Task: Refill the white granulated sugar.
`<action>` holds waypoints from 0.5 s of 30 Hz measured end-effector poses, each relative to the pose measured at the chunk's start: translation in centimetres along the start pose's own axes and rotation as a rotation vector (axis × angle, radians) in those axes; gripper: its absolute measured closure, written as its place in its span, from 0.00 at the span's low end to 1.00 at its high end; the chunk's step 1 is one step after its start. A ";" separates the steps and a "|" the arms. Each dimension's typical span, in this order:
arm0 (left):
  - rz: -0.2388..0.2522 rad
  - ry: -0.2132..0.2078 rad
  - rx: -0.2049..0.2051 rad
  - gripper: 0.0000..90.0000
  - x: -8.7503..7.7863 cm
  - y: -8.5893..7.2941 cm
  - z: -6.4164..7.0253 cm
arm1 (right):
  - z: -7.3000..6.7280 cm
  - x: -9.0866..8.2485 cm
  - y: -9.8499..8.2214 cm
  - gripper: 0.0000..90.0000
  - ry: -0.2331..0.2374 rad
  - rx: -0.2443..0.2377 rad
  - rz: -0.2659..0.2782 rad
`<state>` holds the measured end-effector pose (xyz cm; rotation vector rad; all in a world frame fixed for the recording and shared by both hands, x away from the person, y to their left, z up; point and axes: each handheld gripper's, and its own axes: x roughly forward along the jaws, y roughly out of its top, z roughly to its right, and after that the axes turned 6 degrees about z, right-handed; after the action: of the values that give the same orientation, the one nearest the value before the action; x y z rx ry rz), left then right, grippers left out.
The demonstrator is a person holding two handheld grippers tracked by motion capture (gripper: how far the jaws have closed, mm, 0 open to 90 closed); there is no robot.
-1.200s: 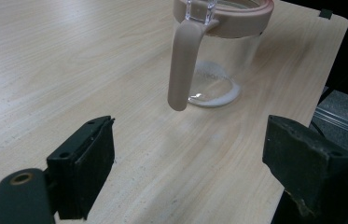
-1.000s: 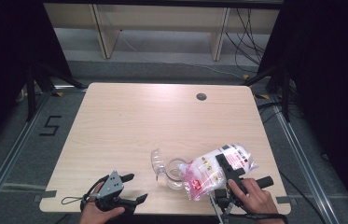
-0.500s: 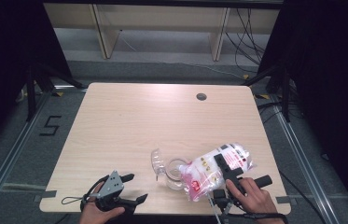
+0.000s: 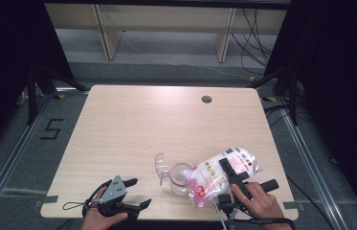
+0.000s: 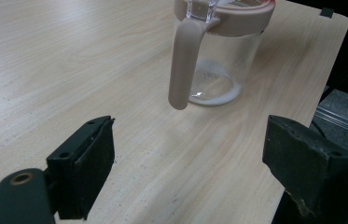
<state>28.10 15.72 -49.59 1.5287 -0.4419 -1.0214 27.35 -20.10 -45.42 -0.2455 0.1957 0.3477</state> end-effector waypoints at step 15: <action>-0.002 0.000 0.002 0.18 0.0 0.0 0.0 | 0.2 -0.2 0.0 0.55 -0.008 -0.017 0.004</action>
<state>28.09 15.73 -49.59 1.5312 -0.4422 -1.0231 27.22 -20.10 -45.15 -0.2600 0.1850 0.3540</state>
